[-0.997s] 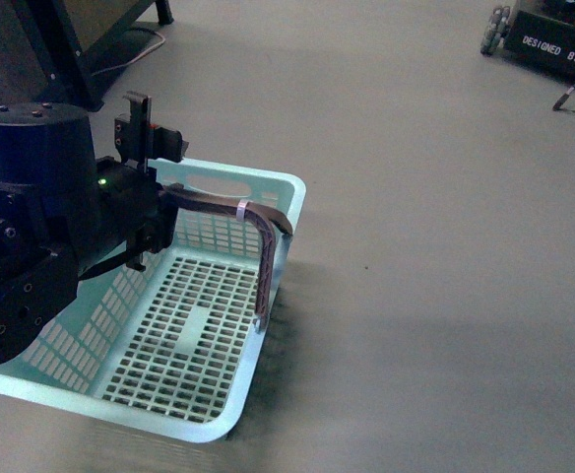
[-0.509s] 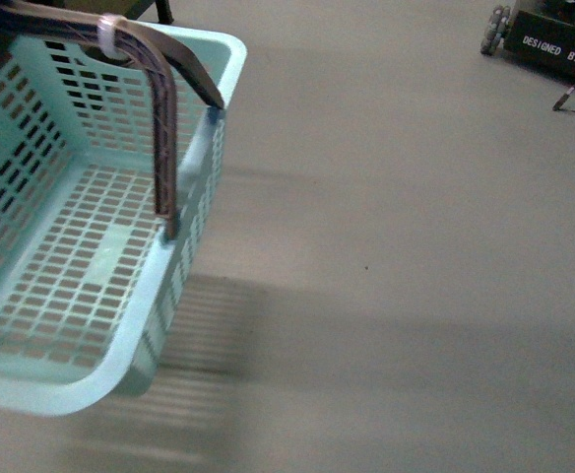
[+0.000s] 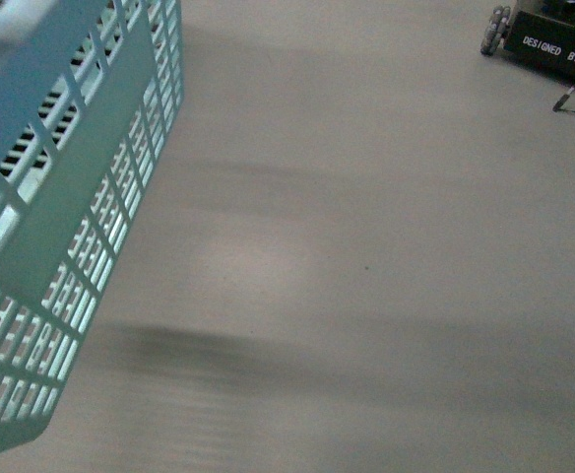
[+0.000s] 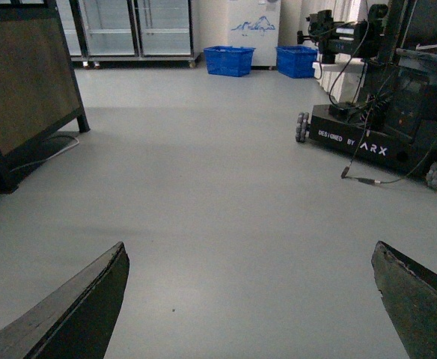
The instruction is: Pick mango and avocado into basket
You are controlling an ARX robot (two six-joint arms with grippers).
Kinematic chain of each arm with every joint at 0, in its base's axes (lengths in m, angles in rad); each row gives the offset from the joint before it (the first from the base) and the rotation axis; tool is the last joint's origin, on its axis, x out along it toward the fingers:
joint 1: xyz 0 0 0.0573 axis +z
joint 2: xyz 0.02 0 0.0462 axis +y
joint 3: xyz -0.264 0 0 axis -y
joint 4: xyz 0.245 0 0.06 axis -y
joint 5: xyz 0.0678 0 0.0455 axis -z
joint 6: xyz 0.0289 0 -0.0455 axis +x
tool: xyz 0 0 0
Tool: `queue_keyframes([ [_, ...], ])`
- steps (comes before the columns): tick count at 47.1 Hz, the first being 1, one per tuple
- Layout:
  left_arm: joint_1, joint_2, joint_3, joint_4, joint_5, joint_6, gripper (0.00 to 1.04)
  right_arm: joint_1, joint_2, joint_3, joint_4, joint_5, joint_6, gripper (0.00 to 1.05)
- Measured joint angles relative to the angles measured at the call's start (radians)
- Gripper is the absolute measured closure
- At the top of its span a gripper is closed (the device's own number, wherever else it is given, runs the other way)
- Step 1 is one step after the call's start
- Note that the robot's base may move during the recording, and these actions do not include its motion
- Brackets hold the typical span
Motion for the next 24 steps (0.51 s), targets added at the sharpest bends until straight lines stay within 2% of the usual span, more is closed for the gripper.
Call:
queue_keyframes([
  [24, -0.005, -0.063, 0.039, -0.061, -0.007, 0.021, 0.95, 0.000, 0.000, 0.000, 0.000, 0.000, 0.000, 0.08],
])
